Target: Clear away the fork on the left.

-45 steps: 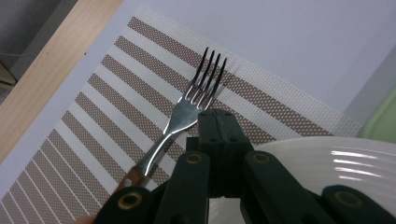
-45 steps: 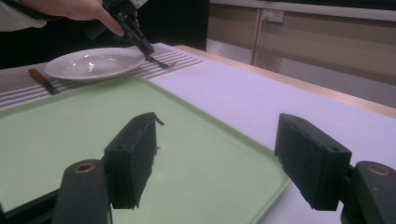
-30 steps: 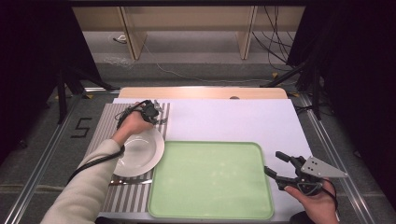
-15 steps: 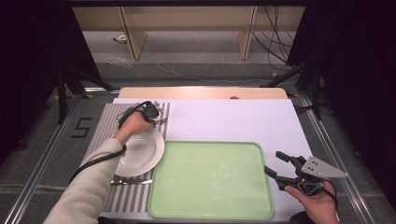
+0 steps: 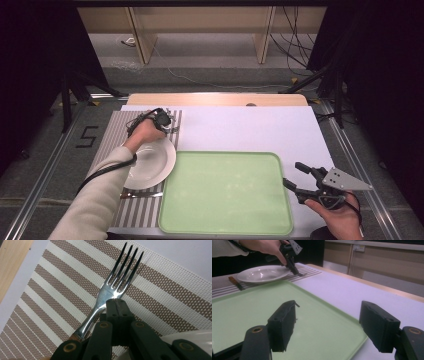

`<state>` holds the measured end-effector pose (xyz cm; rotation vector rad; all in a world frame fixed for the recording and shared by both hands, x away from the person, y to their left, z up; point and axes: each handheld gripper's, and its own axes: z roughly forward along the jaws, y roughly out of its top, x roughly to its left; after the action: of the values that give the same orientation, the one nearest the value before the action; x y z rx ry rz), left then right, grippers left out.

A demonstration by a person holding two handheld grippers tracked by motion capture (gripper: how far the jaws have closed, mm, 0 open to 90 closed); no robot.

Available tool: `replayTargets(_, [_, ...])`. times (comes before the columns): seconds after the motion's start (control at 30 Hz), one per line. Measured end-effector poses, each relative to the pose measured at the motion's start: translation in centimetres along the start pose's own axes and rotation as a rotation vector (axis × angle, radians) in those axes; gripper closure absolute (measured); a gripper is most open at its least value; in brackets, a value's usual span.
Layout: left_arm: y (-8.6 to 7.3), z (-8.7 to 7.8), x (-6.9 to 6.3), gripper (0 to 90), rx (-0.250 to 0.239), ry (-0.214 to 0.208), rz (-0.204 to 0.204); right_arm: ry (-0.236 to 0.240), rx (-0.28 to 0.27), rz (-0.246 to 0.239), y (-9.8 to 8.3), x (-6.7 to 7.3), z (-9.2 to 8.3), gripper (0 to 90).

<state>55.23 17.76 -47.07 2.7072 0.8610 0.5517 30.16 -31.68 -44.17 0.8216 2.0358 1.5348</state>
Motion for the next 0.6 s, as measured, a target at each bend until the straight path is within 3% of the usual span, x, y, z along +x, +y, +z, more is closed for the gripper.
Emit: replayTargets(0.6, [0.79, 0.54, 0.24, 89.6, 0.019, 0.009, -0.028, -0.002, 0.002, -0.005, 0.03, 0.01, -0.09, 28.8])
